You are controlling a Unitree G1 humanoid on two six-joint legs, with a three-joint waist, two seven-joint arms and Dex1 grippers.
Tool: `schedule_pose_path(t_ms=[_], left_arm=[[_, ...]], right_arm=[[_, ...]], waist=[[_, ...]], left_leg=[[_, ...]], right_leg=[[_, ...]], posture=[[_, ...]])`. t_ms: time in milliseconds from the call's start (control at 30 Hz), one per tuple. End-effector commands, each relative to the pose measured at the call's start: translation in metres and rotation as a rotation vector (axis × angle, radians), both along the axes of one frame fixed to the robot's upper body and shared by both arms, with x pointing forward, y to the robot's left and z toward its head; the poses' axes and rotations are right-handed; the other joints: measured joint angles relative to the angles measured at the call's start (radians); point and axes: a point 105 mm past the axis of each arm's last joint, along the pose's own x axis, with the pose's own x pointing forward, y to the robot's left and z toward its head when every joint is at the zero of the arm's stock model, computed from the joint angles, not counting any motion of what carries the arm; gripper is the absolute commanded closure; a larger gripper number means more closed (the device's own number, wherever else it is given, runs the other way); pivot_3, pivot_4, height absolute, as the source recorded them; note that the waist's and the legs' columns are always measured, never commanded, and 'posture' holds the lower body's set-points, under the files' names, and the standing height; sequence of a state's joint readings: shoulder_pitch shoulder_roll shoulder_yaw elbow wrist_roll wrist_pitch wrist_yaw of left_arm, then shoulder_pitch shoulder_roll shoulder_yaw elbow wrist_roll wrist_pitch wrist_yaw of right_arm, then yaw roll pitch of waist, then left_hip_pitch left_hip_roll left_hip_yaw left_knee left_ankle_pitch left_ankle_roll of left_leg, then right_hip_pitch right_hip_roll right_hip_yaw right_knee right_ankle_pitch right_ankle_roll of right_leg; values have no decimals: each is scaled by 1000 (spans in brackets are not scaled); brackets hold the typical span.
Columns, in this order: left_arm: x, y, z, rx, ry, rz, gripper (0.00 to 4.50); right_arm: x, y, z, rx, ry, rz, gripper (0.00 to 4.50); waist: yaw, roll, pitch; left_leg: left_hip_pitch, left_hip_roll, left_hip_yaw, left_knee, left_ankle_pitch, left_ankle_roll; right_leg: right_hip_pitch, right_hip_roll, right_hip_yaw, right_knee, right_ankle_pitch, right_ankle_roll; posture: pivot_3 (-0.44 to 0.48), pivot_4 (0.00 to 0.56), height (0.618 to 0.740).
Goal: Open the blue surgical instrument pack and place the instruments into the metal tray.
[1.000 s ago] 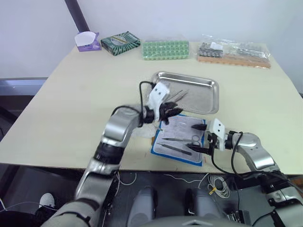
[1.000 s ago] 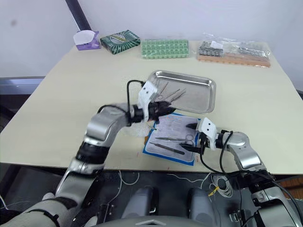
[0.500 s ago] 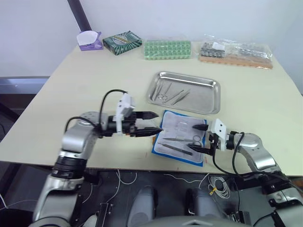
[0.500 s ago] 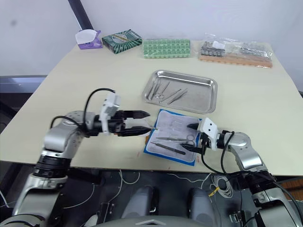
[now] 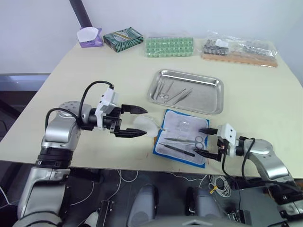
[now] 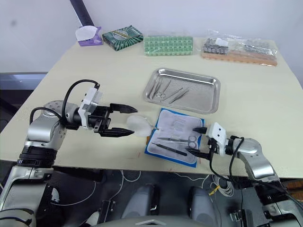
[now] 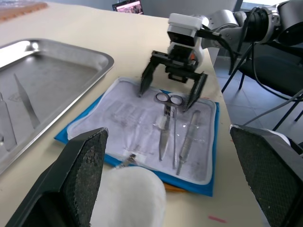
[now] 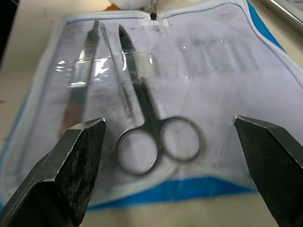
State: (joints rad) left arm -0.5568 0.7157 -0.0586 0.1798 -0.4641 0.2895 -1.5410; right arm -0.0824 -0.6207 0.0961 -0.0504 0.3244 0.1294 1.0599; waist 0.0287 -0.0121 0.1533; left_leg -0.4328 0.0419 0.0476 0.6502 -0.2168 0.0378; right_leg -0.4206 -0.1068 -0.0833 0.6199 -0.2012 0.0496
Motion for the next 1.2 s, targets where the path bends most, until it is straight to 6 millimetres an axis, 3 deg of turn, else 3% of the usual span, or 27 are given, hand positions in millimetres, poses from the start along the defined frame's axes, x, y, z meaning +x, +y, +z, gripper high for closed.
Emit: schedule_pose_path(t_ms=[33,300,400,533,700,933,1200], left_arm=[[3,-12,-1,-1,-21,-67,129],[13,-35,-11,10,-35,-146,129],[16,-42,-15,17,-35,-164,129],[25,-65,-24,61,-55,-225,129],[31,-83,-25,79,-75,-271,129],[29,-91,-31,102,-79,-311,129],[23,-82,-64,243,-102,-349,129]], right_arm=[[-18,-20,38,-10,-45,-28,0],[-45,-47,86,-103,-87,-72,0],[-50,-49,96,-117,-93,-77,0],[-65,-51,119,-151,-105,-65,0],[-69,-49,128,-157,-122,-83,0],[-68,-43,138,-146,-162,-100,0],[-62,-40,159,-114,-218,-88,0]], waist=[[12,4,6],[12,-1,17],[10,-5,19],[21,-7,23],[17,-9,25],[11,-9,25],[11,-9,25]], left_leg=[[-1,-1,1,0,0,0],[-2,1,2,2,0,0],[-2,1,2,3,0,0],[-3,-1,1,3,0,0],[-4,-1,0,4,0,0],[-4,-1,-1,4,0,1],[-4,-1,-1,5,0,1]], right_leg=[[0,0,0,0,0,0],[-1,3,0,1,0,1],[-1,2,0,1,0,1],[-1,2,0,1,0,1],[-1,2,0,1,0,1],[-1,2,0,2,1,2],[-1,2,0,3,1,2]], posture=[[0,150,740],[0,150,740],[0,150,740],[0,150,740],[0,150,740],[0,150,740],[0,150,740]])
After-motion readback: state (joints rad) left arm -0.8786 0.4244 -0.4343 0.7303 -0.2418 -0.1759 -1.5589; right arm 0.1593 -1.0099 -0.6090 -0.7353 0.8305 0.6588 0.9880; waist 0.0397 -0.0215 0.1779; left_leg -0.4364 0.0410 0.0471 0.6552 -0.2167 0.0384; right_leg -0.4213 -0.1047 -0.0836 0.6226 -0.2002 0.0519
